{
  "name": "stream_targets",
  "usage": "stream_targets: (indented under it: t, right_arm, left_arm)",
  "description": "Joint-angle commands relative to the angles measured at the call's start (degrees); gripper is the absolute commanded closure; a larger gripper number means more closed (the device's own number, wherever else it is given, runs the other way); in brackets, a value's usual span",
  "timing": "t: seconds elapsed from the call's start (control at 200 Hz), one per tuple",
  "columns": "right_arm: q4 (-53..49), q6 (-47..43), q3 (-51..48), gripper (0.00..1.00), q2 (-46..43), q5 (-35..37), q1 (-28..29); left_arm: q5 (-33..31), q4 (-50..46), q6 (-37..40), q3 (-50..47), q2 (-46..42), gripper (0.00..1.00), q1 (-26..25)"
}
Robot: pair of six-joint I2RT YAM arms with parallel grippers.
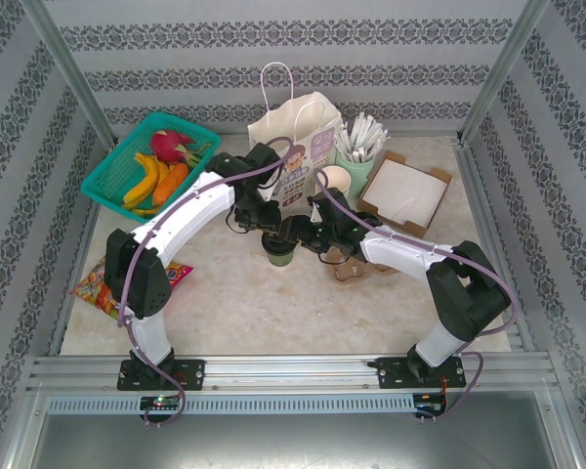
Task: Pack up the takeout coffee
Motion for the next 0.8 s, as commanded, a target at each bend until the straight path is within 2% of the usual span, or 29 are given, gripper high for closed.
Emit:
stream_targets:
  t: [0.0, 0.09, 0.2, 0.29, 0.325, 0.42, 0.555, 0.794]
  right_arm:
    - [-3.63, -1.36, 1.24, 0.37, 0.06, 1.80, 0.80]
    - [-3.64, -2.22, 1.86, 0.33, -0.28, 1.53, 0.98]
    - [-3.87, -3.26, 2.41, 0.17, -0.99, 1.97, 1.34]
    - [-4.19, -4.03, 2.78, 0.11, -1.17, 1.99, 1.59]
    - [-4.18, -4.59, 3.06, 0.02, -1.17, 1.89, 1.73]
    - [-4.37, -5.56, 3.73, 0.02, -1.17, 2.19, 2.30]
    - [-4.58, -6.18, 4.28, 0.02, -1.21, 4.14, 3.33]
    - [-7.60, -7.20, 7.52, 0.02, 1.92, 4.27, 4.20]
  left_arm:
    - [-5.03, 3.12, -2.06, -3.75, -4.65, 0.62, 2.53]
    - [-7.53, 6.06, -4.88, -8.80, -7.16, 0.53, 5.76]
    - [-9.10, 9.89, -7.84, -15.57, -9.45, 0.37, 9.59]
    - [-9.59, 11.98, -9.15, -19.31, -9.30, 0.29, 11.08]
    - [-9.66, 12.38, -9.41, -20.05, -8.65, 0.26, 11.19]
    - [-7.90, 13.79, -9.71, -21.29, -6.46, 0.21, 11.20]
    - [-5.73, 16.13, -10.37, -22.63, -4.57, 0.00, 11.10]
    - [-5.51, 17.09, -10.57, -23.63, -3.11, 0.00, 10.94]
